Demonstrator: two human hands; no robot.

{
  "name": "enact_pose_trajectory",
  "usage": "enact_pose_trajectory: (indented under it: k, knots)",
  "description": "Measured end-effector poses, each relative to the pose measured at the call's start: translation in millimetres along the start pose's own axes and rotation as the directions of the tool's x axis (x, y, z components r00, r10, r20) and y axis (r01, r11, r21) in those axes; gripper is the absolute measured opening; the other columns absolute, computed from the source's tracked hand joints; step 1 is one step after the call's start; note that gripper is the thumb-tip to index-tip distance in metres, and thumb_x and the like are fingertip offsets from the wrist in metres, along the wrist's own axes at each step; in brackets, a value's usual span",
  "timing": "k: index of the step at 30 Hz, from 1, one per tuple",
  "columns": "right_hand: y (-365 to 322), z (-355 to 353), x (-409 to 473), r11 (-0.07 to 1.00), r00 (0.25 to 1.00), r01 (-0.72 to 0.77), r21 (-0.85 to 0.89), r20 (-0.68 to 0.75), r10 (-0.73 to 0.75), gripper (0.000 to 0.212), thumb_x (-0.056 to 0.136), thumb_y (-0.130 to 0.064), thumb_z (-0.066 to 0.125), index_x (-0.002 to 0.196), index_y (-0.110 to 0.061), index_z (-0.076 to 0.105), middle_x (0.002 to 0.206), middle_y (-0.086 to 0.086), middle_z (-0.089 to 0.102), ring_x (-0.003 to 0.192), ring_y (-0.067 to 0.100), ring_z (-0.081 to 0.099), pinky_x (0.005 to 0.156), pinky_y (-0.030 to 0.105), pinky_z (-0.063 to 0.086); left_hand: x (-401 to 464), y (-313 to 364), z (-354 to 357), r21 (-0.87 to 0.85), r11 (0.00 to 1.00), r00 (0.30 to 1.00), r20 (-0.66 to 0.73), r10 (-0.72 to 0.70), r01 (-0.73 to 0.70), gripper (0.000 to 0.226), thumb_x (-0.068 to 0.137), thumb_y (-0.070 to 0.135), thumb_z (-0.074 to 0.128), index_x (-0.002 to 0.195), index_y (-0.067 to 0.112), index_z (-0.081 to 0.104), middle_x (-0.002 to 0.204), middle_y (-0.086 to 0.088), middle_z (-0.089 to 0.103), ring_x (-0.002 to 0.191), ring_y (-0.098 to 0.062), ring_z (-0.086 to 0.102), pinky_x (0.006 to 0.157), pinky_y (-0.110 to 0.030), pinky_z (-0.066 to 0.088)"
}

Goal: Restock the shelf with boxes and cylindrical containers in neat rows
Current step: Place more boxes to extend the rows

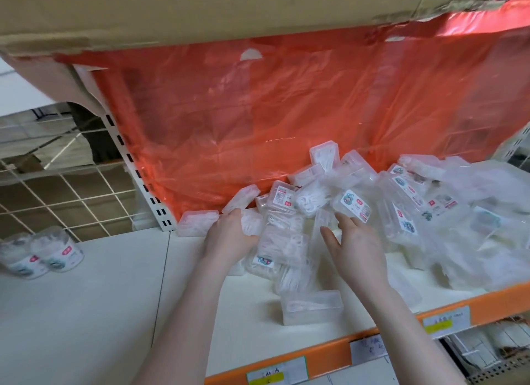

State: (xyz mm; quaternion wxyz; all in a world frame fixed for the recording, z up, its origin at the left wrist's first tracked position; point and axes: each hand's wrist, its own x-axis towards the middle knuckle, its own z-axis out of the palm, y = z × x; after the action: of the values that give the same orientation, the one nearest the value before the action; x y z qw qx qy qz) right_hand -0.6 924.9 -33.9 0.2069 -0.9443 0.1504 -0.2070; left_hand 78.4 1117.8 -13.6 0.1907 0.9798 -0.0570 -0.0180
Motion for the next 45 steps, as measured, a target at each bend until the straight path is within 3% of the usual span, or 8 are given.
enact_pose_trajectory:
  k: [5, 14, 19, 28, 34, 38, 41, 45]
  knots:
    - [-11, 8, 9, 0.991, 0.984, -0.133, -0.029, 0.116, 0.136, 0.036, 0.095, -0.041, 0.043, 0.090, -0.007, 0.051, 0.097, 0.015, 0.059, 0.098, 0.033, 0.053, 0.071, 0.035, 0.033, -4, -10, 3, 0.039, 0.999, 1.000, 0.007, 0.006, -0.006, 0.048, 0.083, 0.031, 0.059, 0.125, 0.010, 0.046, 0.130, -0.010, 0.048, 0.117, -0.029, 0.049, 0.089, -0.036, 0.043]
    - [-20, 18, 19, 0.973, 0.955, -0.231, 0.016, 0.193, 0.224, 0.036, 0.089, -0.046, 0.052, 0.091, -0.010, 0.050, 0.101, 0.016, 0.062, 0.105, 0.035, 0.052, 0.077, 0.037, 0.039, 0, -15, 11, -0.018, 1.000, 0.999, -0.026, 0.022, -0.023, 0.055, 0.082, 0.039, 0.062, 0.126, 0.010, 0.046, 0.125, -0.011, 0.050, 0.116, -0.029, 0.048, 0.092, -0.037, 0.042]
    - [-21, 16, 15, 0.941, 0.934, -0.306, 0.147, 0.238, 0.267, 0.054, 0.085, -0.046, 0.059, 0.129, -0.016, 0.049, 0.115, 0.012, 0.063, 0.115, 0.031, 0.051, 0.090, 0.036, 0.040, -1, -17, 12, -0.014, 0.999, 0.999, -0.041, 0.028, -0.029, 0.056, 0.083, 0.038, 0.061, 0.130, 0.012, 0.043, 0.129, -0.009, 0.048, 0.119, -0.028, 0.047, 0.094, -0.036, 0.042]
    - [-30, 9, 18, 0.933, 0.909, -0.289, 0.216, 0.367, 0.196, 0.048, 0.080, -0.039, 0.066, 0.121, -0.021, 0.050, 0.099, 0.003, 0.062, 0.099, 0.024, 0.058, 0.078, 0.029, 0.041, -9, -25, 6, -0.051, 0.999, 0.996, -0.083, -0.015, 0.011, 0.062, 0.083, 0.036, 0.061, 0.137, 0.016, 0.040, 0.129, -0.008, 0.050, 0.119, -0.026, 0.047, 0.092, -0.034, 0.041]
    - [-34, 8, 28, 0.923, 0.855, -0.334, 0.193, 0.473, 0.211, 0.061, 0.076, -0.040, 0.069, 0.126, -0.016, 0.043, 0.115, 0.004, 0.058, 0.108, 0.024, 0.054, 0.085, 0.034, 0.045, -16, -32, 0, -0.064, 0.997, 0.994, -0.098, -0.052, 0.045, 0.064, 0.082, 0.035, 0.062, 0.139, 0.018, 0.038, 0.129, -0.006, 0.050, 0.120, -0.025, 0.047, 0.092, -0.034, 0.042]
    - [-29, 9, 22, 0.890, 0.879, -0.360, 0.281, 0.421, 0.223, 0.069, 0.070, -0.037, 0.076, 0.127, -0.014, 0.045, 0.110, 0.003, 0.058, 0.110, 0.024, 0.052, 0.091, 0.036, 0.043, -22, -36, -5, -0.078, 0.995, 0.991, -0.115, -0.067, 0.058, 0.067, 0.081, 0.032, 0.062, 0.141, 0.020, 0.036, 0.132, -0.004, 0.048, 0.121, -0.023, 0.046, 0.090, -0.032, 0.042]
    - [-27, 8, 17, 0.900, 0.911, -0.294, 0.321, 0.379, 0.163, 0.079, 0.068, -0.033, 0.079, 0.135, -0.014, 0.042, 0.127, 0.007, 0.052, 0.119, 0.023, 0.048, 0.096, 0.033, 0.039, -31, -41, -10, -0.082, 0.994, 0.988, -0.130, -0.085, 0.075, 0.067, 0.080, 0.029, 0.063, 0.141, 0.019, 0.037, 0.134, -0.003, 0.046, 0.121, -0.022, 0.045, 0.089, -0.031, 0.042]
    - [-24, 0, 12, 0.915, 0.952, -0.156, 0.373, 0.304, 0.038, 0.077, 0.068, -0.031, 0.079, 0.136, -0.019, 0.044, 0.127, 0.004, 0.049, 0.116, 0.018, 0.049, 0.087, 0.026, 0.037, -46, -44, -19, -0.088, 0.989, 0.980, -0.155, -0.128, 0.115, 0.068, 0.078, 0.027, 0.065, 0.140, 0.018, 0.037, 0.134, -0.003, 0.045, 0.120, -0.022, 0.047, 0.088, -0.029, 0.040]
